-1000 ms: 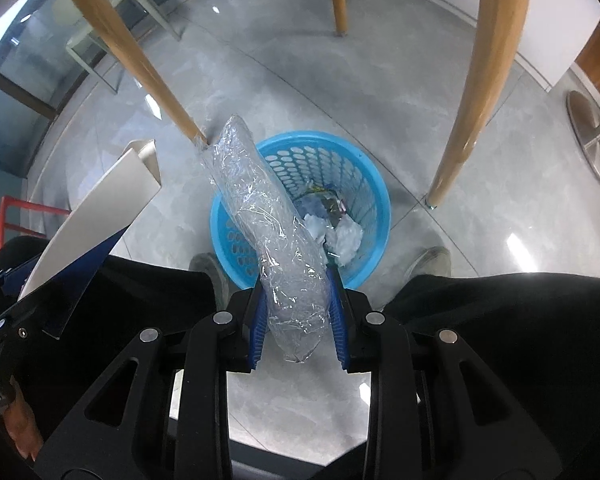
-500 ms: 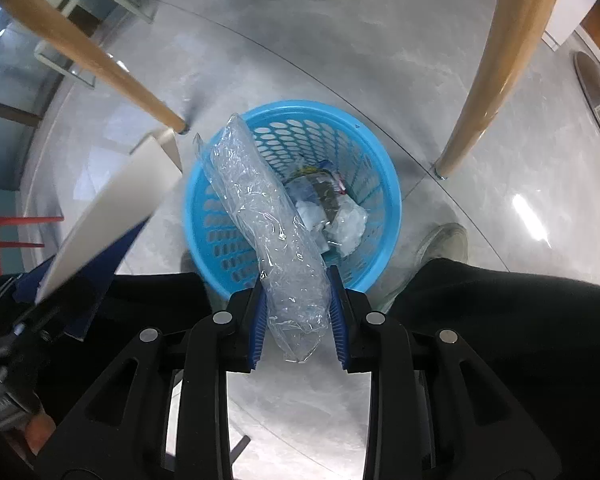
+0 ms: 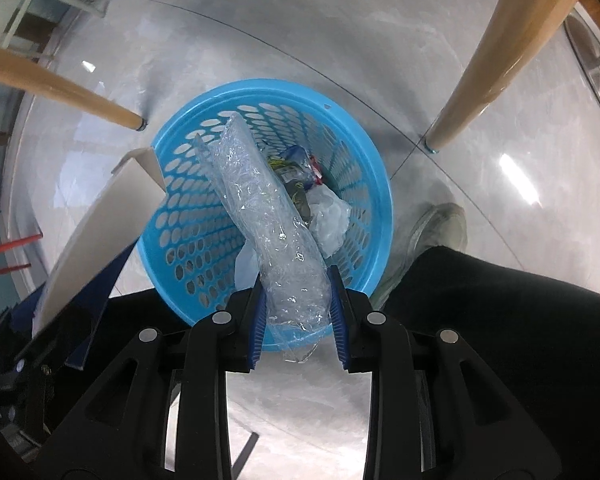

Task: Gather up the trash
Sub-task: 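Open both grippers to drop the box and sleeve into the wastebasket, then raise both grippers back toward the sponge and white container on the table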

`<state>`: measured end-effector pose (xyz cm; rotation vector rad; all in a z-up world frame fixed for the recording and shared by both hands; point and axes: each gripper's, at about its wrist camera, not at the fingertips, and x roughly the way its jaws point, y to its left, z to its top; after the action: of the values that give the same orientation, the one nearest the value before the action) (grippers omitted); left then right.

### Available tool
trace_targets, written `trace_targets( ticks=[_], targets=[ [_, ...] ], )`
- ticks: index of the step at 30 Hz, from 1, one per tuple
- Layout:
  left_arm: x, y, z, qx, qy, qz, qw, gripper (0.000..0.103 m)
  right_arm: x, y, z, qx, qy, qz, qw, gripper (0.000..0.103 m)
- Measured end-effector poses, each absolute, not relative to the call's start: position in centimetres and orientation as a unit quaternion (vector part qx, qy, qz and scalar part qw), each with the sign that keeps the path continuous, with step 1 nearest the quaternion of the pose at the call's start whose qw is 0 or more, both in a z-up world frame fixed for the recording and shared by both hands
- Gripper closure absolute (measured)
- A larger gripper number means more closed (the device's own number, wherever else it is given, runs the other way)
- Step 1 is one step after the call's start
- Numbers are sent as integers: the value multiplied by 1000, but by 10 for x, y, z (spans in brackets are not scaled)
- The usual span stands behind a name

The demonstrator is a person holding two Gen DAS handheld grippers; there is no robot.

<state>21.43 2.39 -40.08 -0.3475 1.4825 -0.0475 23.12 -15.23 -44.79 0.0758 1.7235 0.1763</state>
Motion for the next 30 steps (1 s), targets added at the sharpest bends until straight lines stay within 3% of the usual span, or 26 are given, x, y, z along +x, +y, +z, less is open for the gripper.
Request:
trace_targets(
  ticks=[10,12,13,30],
  targets=[
    [220,36,-406,-197,661,-20,724,24,239,-153,-454,53,757,81,646,72],
    [221,35,-405,-209,656,-36,724,23,237,-152,-455,57,756,89,646,49],
    [221,35,-404,-208,651,-35,729,21,235,-153,-456,52,755,86,648,46],
    [204,52,-376,-203,638,3,743,22,216,-160,-415,27,733,93,673,46]
  ],
)
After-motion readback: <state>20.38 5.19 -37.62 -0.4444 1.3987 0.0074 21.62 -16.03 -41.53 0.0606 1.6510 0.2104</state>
